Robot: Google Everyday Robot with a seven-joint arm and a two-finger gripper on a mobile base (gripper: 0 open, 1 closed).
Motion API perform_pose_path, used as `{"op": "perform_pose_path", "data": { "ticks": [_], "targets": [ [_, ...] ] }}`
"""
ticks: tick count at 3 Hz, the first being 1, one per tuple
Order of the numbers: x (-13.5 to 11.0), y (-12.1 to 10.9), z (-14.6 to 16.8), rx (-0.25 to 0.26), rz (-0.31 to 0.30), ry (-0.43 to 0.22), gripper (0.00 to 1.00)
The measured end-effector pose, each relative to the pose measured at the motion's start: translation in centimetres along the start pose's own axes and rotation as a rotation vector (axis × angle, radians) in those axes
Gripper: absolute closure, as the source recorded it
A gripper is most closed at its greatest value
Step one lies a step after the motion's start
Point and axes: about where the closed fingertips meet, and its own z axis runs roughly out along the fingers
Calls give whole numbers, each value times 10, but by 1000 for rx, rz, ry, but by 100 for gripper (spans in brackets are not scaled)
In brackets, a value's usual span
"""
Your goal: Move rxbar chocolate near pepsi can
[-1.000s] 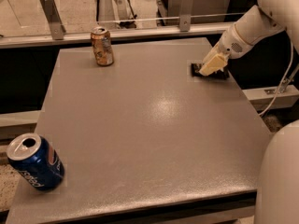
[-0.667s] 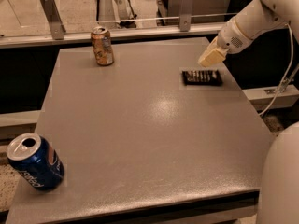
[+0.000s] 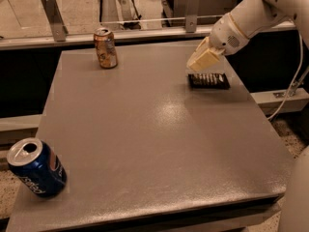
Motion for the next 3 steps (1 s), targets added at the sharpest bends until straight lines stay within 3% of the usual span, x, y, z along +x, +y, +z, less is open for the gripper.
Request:
{"op": "perform_pose_path", "data": {
  "ticks": [1,3],
  "targets": [
    [6,11,5,-17,-11,22,82],
    [31,10,5,11,3,41,35]
  ]
}}
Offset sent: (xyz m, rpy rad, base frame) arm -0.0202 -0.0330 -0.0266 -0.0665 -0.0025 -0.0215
